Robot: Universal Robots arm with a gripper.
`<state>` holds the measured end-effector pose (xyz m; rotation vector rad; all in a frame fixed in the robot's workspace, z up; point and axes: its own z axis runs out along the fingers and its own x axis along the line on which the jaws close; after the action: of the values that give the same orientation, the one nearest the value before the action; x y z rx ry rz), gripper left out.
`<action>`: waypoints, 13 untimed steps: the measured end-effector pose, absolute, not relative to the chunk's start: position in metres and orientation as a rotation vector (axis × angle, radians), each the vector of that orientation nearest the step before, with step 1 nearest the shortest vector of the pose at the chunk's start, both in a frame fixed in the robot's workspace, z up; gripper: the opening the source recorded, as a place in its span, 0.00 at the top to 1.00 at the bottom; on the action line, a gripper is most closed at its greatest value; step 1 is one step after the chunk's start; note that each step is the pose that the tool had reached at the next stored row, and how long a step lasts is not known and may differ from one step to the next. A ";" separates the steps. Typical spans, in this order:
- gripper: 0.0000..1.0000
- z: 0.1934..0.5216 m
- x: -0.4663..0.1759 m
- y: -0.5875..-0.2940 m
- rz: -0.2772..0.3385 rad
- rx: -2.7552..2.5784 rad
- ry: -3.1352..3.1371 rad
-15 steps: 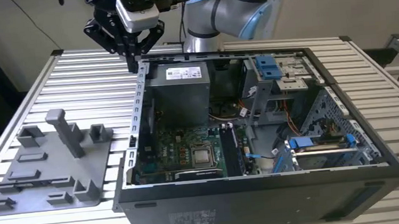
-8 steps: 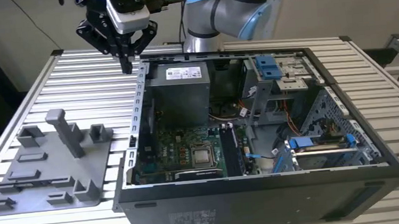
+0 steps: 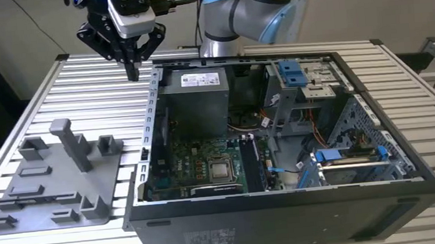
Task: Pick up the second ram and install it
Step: 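Reach for the second ram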
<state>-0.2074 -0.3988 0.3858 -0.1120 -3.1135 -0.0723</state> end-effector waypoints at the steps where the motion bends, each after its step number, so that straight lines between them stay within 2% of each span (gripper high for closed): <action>1: 0.89 0.386 -0.208 -0.399 -0.072 -0.112 -3.113; 13: 0.89 0.384 -0.220 -0.399 -0.072 -0.112 -3.113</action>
<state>-0.2201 -0.3988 0.3839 -0.1119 -3.1129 -0.0723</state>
